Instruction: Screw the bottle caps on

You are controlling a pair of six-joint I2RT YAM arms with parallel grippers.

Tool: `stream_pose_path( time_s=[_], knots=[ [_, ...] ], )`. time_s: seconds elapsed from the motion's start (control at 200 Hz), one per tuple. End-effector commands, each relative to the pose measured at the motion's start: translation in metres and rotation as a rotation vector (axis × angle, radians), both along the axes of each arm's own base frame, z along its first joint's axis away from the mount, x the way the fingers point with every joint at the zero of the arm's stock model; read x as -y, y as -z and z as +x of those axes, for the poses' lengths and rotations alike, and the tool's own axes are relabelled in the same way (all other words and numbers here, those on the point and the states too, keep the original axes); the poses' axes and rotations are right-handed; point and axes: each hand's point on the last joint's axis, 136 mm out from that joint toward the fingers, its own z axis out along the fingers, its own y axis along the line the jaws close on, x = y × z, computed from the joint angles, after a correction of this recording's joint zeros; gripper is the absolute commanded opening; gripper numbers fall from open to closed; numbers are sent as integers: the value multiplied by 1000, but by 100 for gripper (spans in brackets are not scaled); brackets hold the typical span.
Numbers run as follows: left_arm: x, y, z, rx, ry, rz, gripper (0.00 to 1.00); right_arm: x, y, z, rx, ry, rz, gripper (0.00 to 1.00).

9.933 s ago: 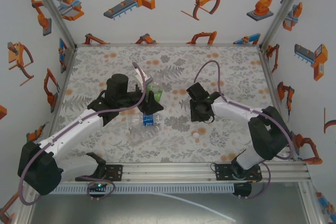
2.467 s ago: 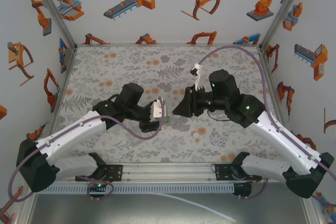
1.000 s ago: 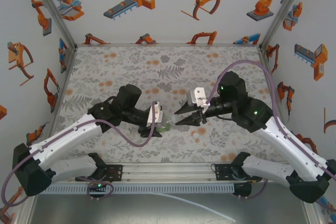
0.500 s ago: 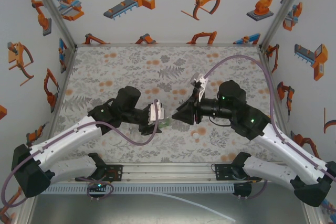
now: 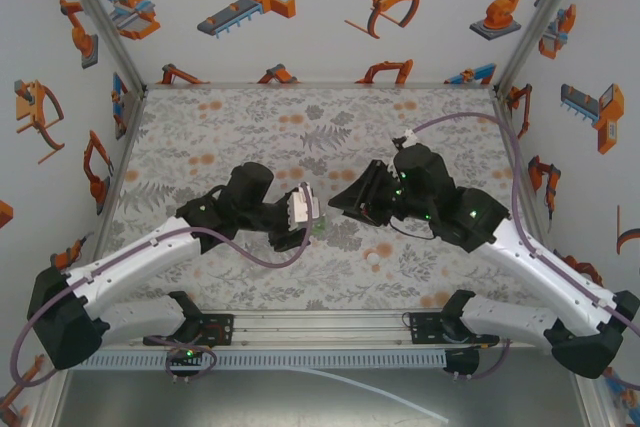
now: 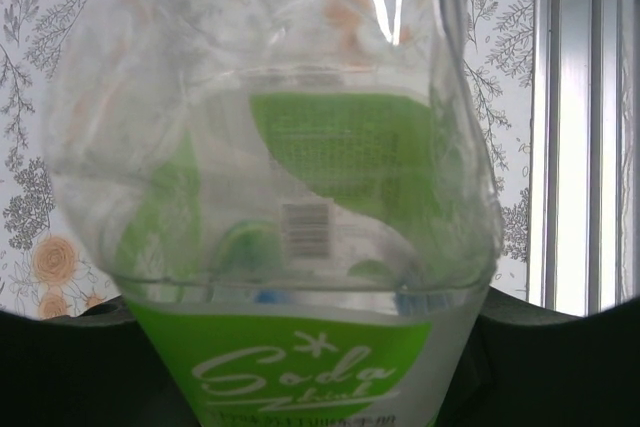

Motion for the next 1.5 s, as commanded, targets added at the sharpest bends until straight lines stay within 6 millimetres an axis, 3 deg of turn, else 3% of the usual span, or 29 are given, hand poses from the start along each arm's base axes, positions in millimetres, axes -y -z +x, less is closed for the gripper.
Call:
stream_pose_path(
  time_s=[0.0,0.07,0.16,0.34,0.526,0.636,0.806,1.152,1.367,1.497],
  knots=[
    [22,-51,-1,100,80,-160,0,-5,11,2,-49,25,-22,27],
    [22,-50,-2,95,90,-157,0,-9,-5,6,46,-15,-22,45],
    [22,-47,-4,89,97,-148,0,-6,-34,10,216,-83,-59,57],
    [22,-42,-8,67,118,-130,0,4,-87,3,654,-274,-202,58],
    [21,-47,-15,64,159,-139,0,6,-109,-18,1010,-503,-339,59],
    [20,-48,-21,66,188,-149,0,-7,-103,-54,1151,-809,-330,59],
    [21,-52,-25,50,212,-159,0,-12,-90,-86,1237,-1119,-306,55],
    [22,-54,-27,34,215,-162,0,-23,-87,-81,1364,-1117,-303,46],
    [22,-54,-27,39,217,-162,0,-26,-81,-76,1360,-1114,-309,46],
    [22,-53,-27,36,215,-160,0,-27,-80,-76,1356,-1112,-311,38]
  ],
)
